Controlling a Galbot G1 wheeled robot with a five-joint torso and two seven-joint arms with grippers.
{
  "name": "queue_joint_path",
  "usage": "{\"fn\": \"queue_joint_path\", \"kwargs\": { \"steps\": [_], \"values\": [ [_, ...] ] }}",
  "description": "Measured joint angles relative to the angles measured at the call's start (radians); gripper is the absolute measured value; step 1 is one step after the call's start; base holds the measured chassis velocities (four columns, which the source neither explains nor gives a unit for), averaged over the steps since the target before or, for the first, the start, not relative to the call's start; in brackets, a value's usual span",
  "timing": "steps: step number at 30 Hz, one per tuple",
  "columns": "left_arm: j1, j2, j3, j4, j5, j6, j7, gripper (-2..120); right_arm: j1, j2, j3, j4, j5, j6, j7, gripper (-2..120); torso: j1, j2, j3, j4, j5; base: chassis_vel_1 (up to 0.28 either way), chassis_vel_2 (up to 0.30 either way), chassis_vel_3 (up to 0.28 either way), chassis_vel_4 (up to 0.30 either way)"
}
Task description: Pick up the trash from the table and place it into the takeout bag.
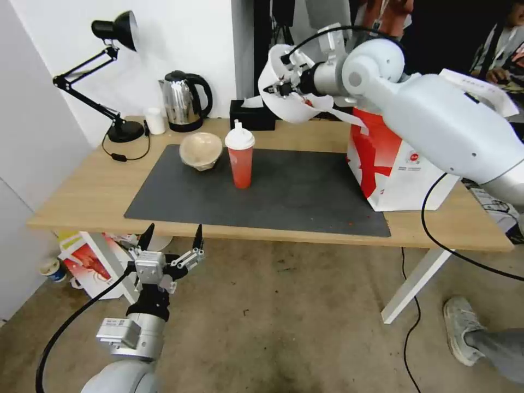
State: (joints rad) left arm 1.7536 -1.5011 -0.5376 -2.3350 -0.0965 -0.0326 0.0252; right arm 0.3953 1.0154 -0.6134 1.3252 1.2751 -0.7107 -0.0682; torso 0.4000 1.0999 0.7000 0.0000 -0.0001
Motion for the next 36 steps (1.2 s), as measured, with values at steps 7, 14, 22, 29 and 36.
{"fn": "queue_joint_path", "kwargs": {
  "steps": [7,14,22,29,36],
  "values": [
    [-0.003,0.002,0.002,0.001,0.000,-0.003,0.000,100,0.044,0.022,-0.010,-0.039,0.016,-0.001,-0.002,0,0.000,0.000,0.000,0.0000,0.0000,0.000,0.000,0.000,0.000],
    [-0.009,0.002,0.008,0.004,-0.001,-0.003,0.000,100,0.083,0.047,-0.020,-0.073,0.032,-0.004,-0.004,0,0.000,0.000,0.000,-0.0002,0.0000,0.000,0.000,0.000,0.000],
    [-0.016,0.012,0.004,0.001,-0.015,-0.006,0.000,100,0.143,0.121,-0.034,-0.146,0.051,-0.008,-0.003,0,0.000,0.000,0.000,0.0000,0.0001,0.000,0.000,0.000,0.000],
    [-0.018,0.010,0.003,-0.002,-0.019,-0.010,-0.001,100,0.168,0.168,-0.034,-0.198,0.051,-0.009,-0.001,0,0.000,0.000,0.000,0.0001,0.0000,0.000,0.000,0.000,0.000],
    [-0.020,0.011,0.004,-0.003,-0.020,-0.011,-0.001,100,0.185,0.151,-0.052,-0.195,0.049,-0.009,-0.001,0,0.000,0.000,0.000,0.0001,0.0001,0.000,0.000,0.000,0.000]
  ]
}}
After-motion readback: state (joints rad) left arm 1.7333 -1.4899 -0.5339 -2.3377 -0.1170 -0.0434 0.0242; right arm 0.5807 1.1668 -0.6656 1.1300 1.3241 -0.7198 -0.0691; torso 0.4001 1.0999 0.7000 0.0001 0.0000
